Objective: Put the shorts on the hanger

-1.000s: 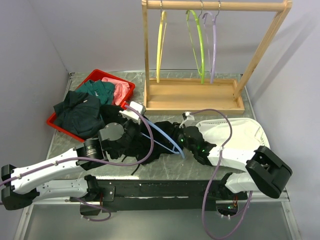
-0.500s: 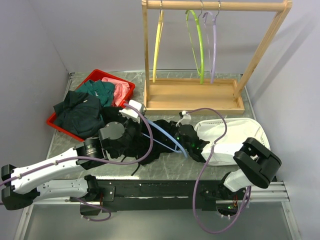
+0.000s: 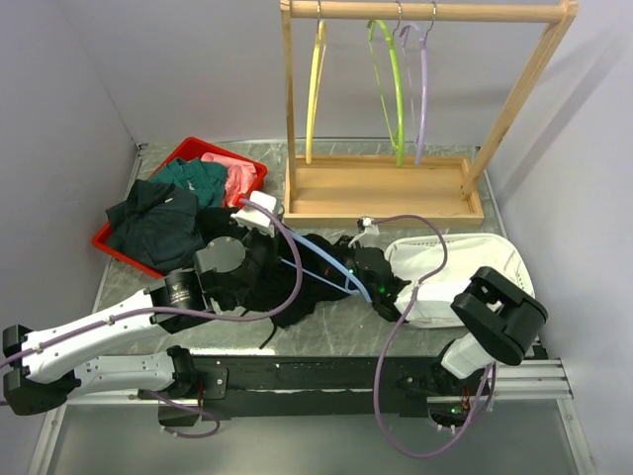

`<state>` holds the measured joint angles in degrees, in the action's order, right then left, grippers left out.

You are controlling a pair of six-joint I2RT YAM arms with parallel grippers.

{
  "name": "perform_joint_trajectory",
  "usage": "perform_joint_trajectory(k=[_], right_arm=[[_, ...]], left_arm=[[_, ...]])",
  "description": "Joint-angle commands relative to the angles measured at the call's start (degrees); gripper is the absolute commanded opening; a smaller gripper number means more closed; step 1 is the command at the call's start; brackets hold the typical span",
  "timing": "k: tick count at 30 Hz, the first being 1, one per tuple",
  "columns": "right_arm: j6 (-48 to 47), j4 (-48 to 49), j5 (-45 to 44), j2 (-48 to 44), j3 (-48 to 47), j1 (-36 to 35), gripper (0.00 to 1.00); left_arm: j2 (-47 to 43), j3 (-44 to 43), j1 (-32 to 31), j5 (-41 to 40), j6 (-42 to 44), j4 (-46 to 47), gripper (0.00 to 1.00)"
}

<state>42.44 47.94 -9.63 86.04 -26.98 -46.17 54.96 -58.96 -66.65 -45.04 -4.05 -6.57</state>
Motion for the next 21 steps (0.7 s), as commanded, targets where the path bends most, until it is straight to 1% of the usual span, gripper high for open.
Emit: perform_joint_trajectory(k=[1,2,3,4,5,6,7,8,9,10,11,12,13,14,16,17,19,21], right_arm=[[0.72,-1.86,-4.96,-5.25,0.62,0.56,0.0],[0.81,-4.5,-6.18,-6.83,0.53,0.56,0.0],[1.68,-10.01,-7.06,-10.68,1.14,0.56,0.0],[2.47,-13.11,-8.12,-12.89,1.58,0.64,0.0],[3.26,-16.27,-8.21,-15.18,1.93,0.65,0.0],[3.53,-22.39,-7.69,-19.46,1.93,0.73,0.0],[3.79,-25.76,-7.43,-21.59,1.85,0.73,0.0],[3.97,-29.01,-6.64,-25.88,1.58,0.91,0.0],[4.58,-35.05,-6.2,-28.27,1.23,0.91,0.0],[4.76,-38.16,-6.19,-30.64,0.88,1.0,0.0],[5.2,-41.23,-5.93,-35.02,-0.25,1.08,0.0],[5.55,-47.27,-5.67,-36.89,-0.96,1.0,0.0],[5.73,-50.37,-6.1,-38.74,-1.75,1.0,0.0],[5.82,-56.58,-6.45,-41.45,-3.59,1.0,0.0],[6.08,-62.33,-7.95,-43.58,-5.27,1.08,0.0],[6.25,-66.97,-8.21,-45.15,-6.67,1.08,0.0],[7.48,-71.39,-8.92,-46.66,-7.9,1.08,0.0],[8.1,-76.14,-9.18,-48.59,-9.4,1.26,0.0]], left_arm=[[-1.87,-2.65,1.08,-5.4,3.34,7.78,0.01],[-1.87,-2.48,1.7,-6.2,3.44,9.71,0.01],[-1.79,-1.95,2.05,-7.25,3.44,10.86,0.01],[-1.79,-1.43,2.23,-9.17,6.14,12.7,0.01],[-1.61,-0.9,2.49,-10.15,6.77,16.37,0.01],[-1.44,0.41,2.58,-10.68,7.56,18.76,0.01],[-0.91,1.03,2.67,-11.56,9.31,20.87,0.01],[-0.47,1.56,2.67,-12.17,10.2,22.72,0.01],[0.66,2.26,2.84,-12.53,10.99,26.39,0.01],[1.28,2.44,2.93,-13.14,12.56,27.82,0.01],[1.9,2.53,3.11,-13.5,13.19,29.32,0.01],[3.39,2.88,3.28,-13.59,13.8,31.77,0.01],[4.01,3.15,3.37,-13.85,14.85,33.62,0.01],[4.62,3.24,3.98,-14.29,15.04,34.86,0.01],[5.94,2.36,5.12,-14.2,13.65,35.48,0.01],[6.21,2.18,5.48,-13.59,13.37,35.57,0.01],[6.91,2.44,5.83,-13.67,14.68,38.1,0.01],[5.87,4.11,5.83,-11.75,14.78,39.17,0.01]])
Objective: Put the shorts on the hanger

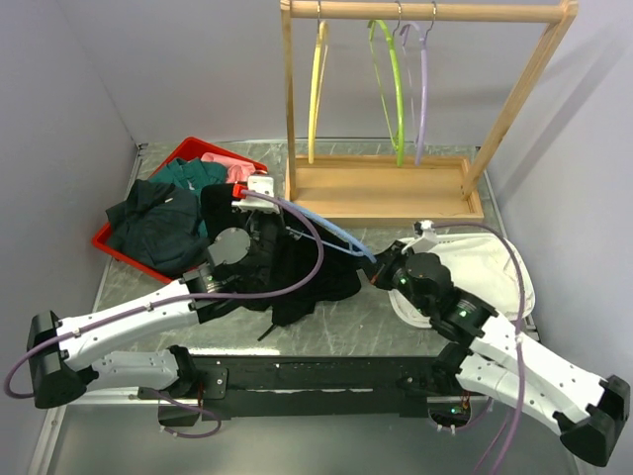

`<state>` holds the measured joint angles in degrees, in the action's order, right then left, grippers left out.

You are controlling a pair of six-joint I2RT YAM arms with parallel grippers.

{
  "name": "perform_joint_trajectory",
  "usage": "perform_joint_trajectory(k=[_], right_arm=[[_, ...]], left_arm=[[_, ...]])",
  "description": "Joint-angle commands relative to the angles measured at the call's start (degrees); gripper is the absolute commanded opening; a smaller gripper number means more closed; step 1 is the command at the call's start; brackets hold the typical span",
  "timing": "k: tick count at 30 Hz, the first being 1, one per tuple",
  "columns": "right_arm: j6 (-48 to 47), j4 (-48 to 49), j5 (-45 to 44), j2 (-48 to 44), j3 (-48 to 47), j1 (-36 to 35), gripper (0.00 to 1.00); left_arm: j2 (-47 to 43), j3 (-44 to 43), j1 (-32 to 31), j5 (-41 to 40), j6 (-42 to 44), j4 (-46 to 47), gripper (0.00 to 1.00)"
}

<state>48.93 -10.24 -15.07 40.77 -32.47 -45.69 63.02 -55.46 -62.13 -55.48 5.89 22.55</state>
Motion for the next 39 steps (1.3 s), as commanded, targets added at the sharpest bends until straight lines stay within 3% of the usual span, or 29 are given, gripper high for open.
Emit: perform_joint_trajectory(k=[1,9,15,19,26,35,39], right_arm=[[1.87,-19.28,-4.35,-3.85,-4.53,0.78,0.0],[2.75,-32.64,-5.23,-4.39,-13.93,1.22,0.0],[0.38,-32.65,-3.04,-0.97,-14.81,1.31,0.0],[0.29,-32.83,-2.86,0.45,-16.57,1.4,0.0],[-1.02,-37.04,-5.85,1.76,-22.45,2.01,0.0],[-3.13,-39.5,-5.5,3.96,-29.31,2.19,0.0],[-3.75,-39.07,-0.33,5.89,-32.74,2.19,0.0]], left_arm=[[-2.73,1.4,1.48,-0.68,4.75,11.28,0.01],[-4.39,5.09,3.42,-1.91,5.1,12.43,0.01],[-10.37,8.79,5.09,1.78,-1.93,8.49,0.01],[-9.94,9.05,5.26,-0.85,0.08,7.86,0.01],[-11.17,13.01,5.7,2.3,-2.28,8.65,0.01],[-8.8,13.28,5.79,1.0,-3.61,9.89,0.01],[-5.29,11.26,5.79,0.47,-3.78,9.0,0.01]])
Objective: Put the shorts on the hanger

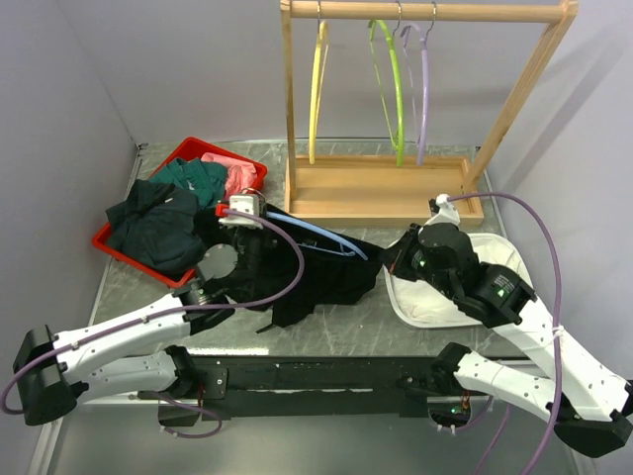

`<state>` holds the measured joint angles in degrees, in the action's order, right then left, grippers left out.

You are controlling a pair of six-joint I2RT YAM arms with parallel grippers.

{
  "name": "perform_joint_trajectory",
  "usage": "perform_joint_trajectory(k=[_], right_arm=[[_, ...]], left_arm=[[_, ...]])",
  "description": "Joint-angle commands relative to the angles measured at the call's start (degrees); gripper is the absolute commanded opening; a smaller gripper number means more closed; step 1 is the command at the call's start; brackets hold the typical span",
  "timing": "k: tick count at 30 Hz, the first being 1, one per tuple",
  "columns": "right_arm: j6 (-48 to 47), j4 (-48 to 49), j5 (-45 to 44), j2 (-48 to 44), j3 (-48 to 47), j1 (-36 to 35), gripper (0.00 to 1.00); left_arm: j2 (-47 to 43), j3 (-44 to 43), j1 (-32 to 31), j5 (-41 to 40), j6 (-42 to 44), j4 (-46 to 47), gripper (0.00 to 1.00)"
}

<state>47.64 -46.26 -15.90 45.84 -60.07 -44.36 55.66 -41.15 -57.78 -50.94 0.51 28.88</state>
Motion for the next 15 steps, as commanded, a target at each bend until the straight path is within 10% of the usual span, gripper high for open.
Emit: perform_joint_trajectory(k=[1,15], right_arm=[[-2.46,-2.52,1.56,1.52,-6.19,0.94,0.0],[2.99,9.87,15.72,14.88,-12.95,0.76,0.0]], left_arm=[[2.61,-3.41,1.35,-4.26,1.51,2.84,0.01],[9.55,-14.92,-0.67,-15.33,-14.48,-9.53,0.01]])
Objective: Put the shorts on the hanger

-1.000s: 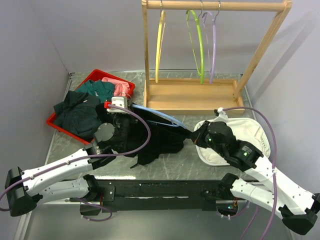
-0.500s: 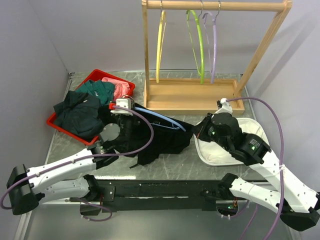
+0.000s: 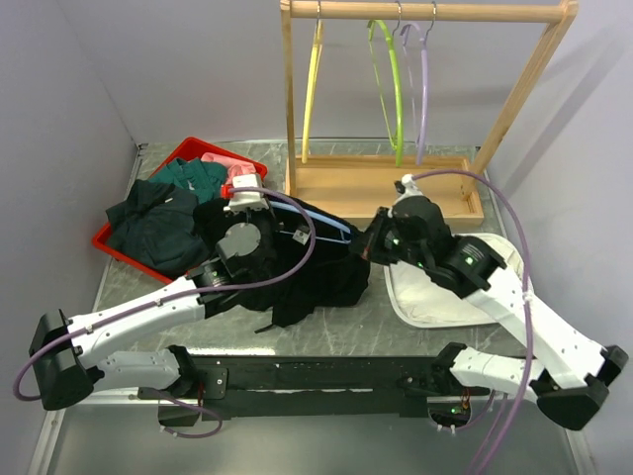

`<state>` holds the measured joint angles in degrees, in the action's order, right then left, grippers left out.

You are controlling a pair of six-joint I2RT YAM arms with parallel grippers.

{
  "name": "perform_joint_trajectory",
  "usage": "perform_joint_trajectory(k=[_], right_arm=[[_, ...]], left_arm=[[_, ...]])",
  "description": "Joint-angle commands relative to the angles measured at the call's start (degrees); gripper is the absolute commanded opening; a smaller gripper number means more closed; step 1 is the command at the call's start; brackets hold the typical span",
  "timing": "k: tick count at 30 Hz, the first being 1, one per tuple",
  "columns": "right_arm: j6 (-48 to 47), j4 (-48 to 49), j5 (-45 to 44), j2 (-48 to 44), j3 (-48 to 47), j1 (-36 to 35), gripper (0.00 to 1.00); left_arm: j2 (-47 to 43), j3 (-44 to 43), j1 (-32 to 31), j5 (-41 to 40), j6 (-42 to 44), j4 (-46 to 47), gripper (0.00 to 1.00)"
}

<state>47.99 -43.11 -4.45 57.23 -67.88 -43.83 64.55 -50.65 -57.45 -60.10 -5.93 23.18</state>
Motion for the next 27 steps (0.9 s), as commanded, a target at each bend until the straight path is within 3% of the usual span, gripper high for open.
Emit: perform_joint_trajectory(k=[1,9,11,13,19,21,24,27], right_arm=[[2.81,6.99,4.19,5.24,-7.34,0.07,0.0],[2.38,6.73,2.78,10.09,-16.93,0.15,0.0],[1.15,5.24,2.43,11.41,-19.3,0.15,0.0],[-0.52,4.18,3.3,12.46,-21.41,0.15,0.0],[-3.68,1.98,2.43,12.2,-24.66,0.24,0.0],[-4.74,0.4,2.43,12.38,-25.46,0.15,0.0],[-6.67,0.05,3.48,10.98,-23.1,0.15,0.0],[-9.57,-1.27,3.92,9.75,-21.86,0.24,0.04]], left_arm=[[0.92,-5.94,-1.43,-5.74,-9.08,-5.5,0.01],[0.48,-7.09,-2.05,0.76,-13.23,-11.4,0.01],[0.57,-8.93,-2.14,6.62,-11.04,-12.28,0.01],[0.92,-12.95,-2.49,6.57,-11.99,-17.69,0.01],[1.62,-15.61,-2.14,16.93,-13.67,-19.59,0.01],[4.08,-18.5,-1.88,12.23,-20.32,-28.33,0.01],[1.2,-15.98,-0.47,20.59,-19.21,-23.64,0.01],[0.05,-17.45,-0.21,20.72,-20.26,-28.79,0.01]])
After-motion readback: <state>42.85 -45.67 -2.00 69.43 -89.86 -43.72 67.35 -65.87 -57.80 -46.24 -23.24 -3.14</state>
